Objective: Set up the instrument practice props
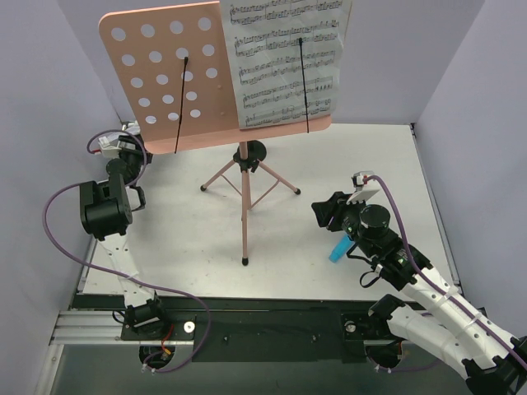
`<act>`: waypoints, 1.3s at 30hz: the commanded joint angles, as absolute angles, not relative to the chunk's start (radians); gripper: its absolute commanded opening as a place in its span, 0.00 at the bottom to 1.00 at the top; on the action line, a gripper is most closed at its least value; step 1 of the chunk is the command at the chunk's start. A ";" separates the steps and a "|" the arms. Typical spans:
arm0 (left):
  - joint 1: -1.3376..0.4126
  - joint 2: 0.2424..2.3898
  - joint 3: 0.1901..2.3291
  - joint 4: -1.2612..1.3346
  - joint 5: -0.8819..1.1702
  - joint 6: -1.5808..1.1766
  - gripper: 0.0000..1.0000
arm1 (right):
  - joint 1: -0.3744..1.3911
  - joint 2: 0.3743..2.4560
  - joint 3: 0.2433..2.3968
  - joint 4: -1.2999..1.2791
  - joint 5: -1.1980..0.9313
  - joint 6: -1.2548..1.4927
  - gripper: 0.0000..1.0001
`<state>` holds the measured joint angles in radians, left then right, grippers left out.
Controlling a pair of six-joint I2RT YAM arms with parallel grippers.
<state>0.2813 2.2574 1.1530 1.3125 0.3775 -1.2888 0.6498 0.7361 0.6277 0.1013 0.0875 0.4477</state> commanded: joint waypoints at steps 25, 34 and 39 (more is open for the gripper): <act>0.325 2.140 1.181 1.631 0.365 -1.344 0.92 | 0.658 0.752 0.637 0.141 0.063 0.449 0.36; 0.334 2.131 1.173 1.629 0.365 -1.353 0.92 | 0.658 0.752 0.638 0.137 0.060 0.448 0.36; 0.336 2.132 1.170 1.629 0.365 -1.358 0.92 | 0.658 0.746 0.637 0.132 0.058 0.451 0.36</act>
